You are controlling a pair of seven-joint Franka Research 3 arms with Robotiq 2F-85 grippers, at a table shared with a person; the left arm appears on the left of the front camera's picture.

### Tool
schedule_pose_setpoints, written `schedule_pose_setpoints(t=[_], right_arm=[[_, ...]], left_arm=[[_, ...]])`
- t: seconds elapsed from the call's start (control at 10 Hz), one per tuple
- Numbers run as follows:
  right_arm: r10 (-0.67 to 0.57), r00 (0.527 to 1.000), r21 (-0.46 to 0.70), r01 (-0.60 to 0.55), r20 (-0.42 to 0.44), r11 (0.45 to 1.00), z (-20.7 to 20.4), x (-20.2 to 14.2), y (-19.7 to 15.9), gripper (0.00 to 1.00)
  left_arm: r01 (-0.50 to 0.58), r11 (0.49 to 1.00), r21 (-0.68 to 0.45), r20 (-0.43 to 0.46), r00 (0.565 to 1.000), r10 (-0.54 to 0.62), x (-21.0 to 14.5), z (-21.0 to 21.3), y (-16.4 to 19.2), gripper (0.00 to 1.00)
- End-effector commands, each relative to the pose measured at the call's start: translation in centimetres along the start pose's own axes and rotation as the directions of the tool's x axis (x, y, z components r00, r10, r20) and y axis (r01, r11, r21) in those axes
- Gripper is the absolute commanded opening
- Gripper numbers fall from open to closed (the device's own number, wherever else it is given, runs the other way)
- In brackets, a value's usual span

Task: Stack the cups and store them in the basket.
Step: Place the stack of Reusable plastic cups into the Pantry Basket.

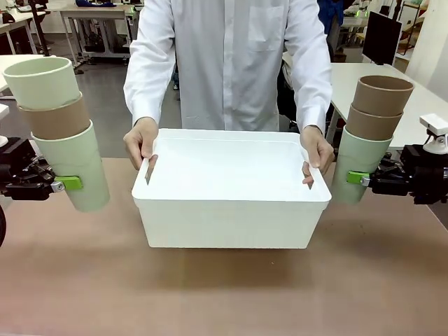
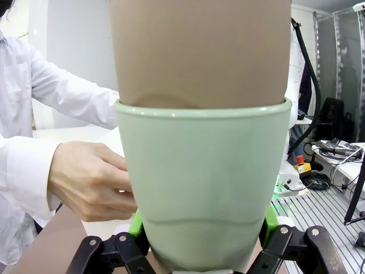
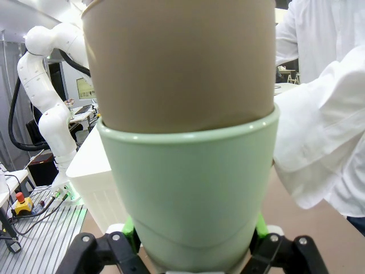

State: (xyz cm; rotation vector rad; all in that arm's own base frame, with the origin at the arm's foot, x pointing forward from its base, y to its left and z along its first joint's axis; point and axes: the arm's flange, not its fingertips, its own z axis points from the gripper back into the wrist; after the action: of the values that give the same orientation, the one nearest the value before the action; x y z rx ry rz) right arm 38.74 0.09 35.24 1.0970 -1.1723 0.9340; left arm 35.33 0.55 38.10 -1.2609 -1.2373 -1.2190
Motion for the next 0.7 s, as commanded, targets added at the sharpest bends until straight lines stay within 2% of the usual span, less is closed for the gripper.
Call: schedule_pose_setpoints(t=[0.0, 0.6], right_arm=[[0.001, 1.000, 0.000, -0.001, 0.002, 1.000, -0.05, 0.39, 0.06, 0.86], [0.001, 1.000, 0.000, -0.001, 0.002, 1.000, -0.05, 0.39, 0.06, 0.86]], left_arm=[[0.002, 1.000, -0.006, 0.005, 1.000, -0.002, 0.24, -0.07, -0.06, 0.86], [0.002, 1.000, -0.006, 0.005, 1.000, -0.002, 0.24, -0.07, -0.06, 0.86]])
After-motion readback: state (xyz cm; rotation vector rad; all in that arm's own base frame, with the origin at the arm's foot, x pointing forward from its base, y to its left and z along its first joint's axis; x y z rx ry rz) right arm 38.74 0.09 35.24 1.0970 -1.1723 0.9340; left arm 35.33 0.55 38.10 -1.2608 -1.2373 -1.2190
